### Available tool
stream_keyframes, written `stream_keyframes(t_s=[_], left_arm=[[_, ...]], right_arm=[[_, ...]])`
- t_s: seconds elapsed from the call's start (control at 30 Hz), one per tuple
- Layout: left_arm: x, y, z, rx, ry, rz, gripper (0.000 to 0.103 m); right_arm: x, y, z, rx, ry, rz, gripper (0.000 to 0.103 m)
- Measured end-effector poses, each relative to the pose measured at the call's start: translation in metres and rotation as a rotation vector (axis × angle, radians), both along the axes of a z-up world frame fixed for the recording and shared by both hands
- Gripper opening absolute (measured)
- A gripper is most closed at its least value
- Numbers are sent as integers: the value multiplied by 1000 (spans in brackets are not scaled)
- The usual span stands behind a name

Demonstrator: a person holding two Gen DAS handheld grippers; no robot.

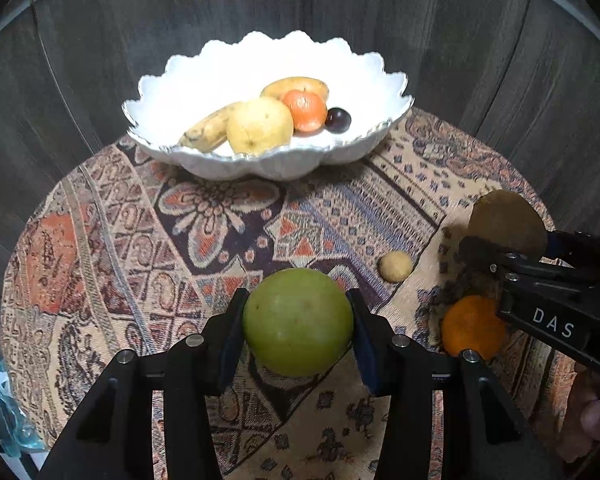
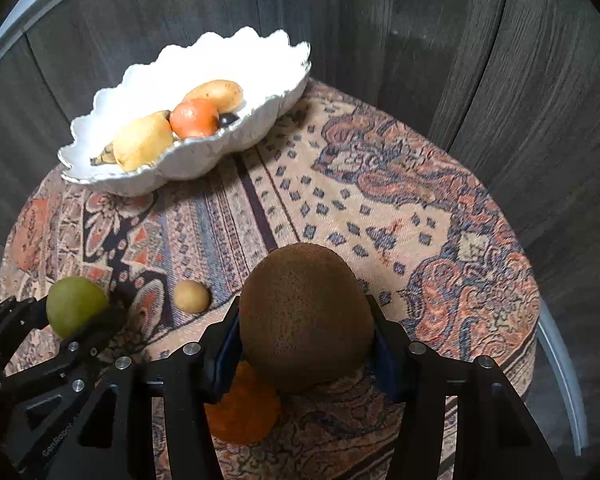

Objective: Organize fruits
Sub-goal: 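Carry the green fruit with the left gripper while the right gripper carries the kiwi to the bowl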

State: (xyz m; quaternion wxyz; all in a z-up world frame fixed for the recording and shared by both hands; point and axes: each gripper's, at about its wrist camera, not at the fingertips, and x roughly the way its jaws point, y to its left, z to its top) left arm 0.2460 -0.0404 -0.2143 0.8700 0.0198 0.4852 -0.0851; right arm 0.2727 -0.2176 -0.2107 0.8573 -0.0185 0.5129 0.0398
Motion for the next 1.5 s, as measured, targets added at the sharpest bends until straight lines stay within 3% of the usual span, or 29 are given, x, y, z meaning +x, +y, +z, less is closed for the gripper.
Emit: stream_keyframes(t_s=[0.53, 0.87, 1.13, 1.5], left_arm=[[7, 22, 60, -7, -105, 46, 47], [36, 38, 97, -14, -170, 63, 47], [76, 53, 107, -6, -189, 62, 47], [134, 52, 96, 16, -188, 80, 47]], right_arm=[[3, 22, 63, 10, -107, 35, 56], [28, 39, 99, 11, -165, 50, 56], [65, 51, 109, 11, -192, 46, 56], [117, 67, 99, -6, -175, 48, 56]])
